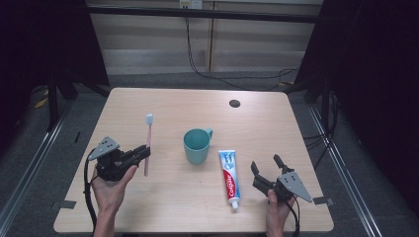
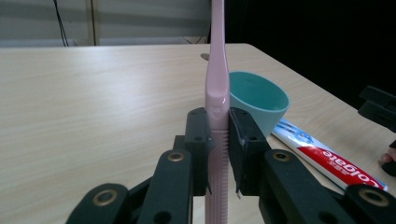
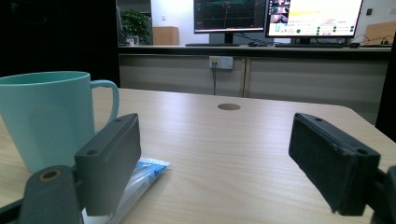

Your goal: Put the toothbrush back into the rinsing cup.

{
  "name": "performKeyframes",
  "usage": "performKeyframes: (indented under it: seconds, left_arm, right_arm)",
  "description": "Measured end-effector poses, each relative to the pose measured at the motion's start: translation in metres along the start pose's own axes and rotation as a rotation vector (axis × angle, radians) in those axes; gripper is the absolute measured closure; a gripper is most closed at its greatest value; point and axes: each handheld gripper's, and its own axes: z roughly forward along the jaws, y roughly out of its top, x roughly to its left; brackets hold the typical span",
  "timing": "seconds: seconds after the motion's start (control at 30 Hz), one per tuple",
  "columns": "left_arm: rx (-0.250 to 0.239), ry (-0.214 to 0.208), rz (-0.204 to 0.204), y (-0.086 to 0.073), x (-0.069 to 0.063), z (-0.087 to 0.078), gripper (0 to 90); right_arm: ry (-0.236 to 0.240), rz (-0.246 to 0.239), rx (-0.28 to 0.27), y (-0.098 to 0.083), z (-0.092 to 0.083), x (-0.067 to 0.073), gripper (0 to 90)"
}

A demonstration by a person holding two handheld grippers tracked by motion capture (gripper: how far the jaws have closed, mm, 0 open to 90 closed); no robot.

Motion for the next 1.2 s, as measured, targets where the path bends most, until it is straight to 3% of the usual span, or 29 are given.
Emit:
performKeyframes:
  seconds: [0.27,0.63,0.8,0.97,1.1,1.2]
  left_arm:
    - [-0.102,0.012,0.053,0.008,-0.004,0.003,78.9]
    - [-0.138,-0.022,0.102,0.023,-0.013,0.014,78.9]
    - [-0.164,-0.041,0.091,0.028,-0.016,0.013,79.0]
    - [-0.175,-0.052,0.113,0.034,-0.019,0.017,78.9]
    - [-0.191,-0.063,0.106,0.037,-0.022,0.022,78.9]
    - [-0.182,-0.061,0.133,0.040,-0.024,0.026,78.9]
  right_arm:
    - [-0.001,0.003,-0.003,0.000,0.000,0.000,16.1]
    - [-0.001,0.005,-0.006,0.000,0.000,0.000,16.1]
    - [-0.005,0.005,-0.002,0.000,0.000,0.000,16.1]
    - [-0.005,0.005,-0.002,0.000,0.000,0.000,16.1]
    - [-0.006,0.005,-0.003,0.000,0.000,0.000,16.1]
    - [-0.006,0.004,-0.002,0.000,0.000,0.000,16.1]
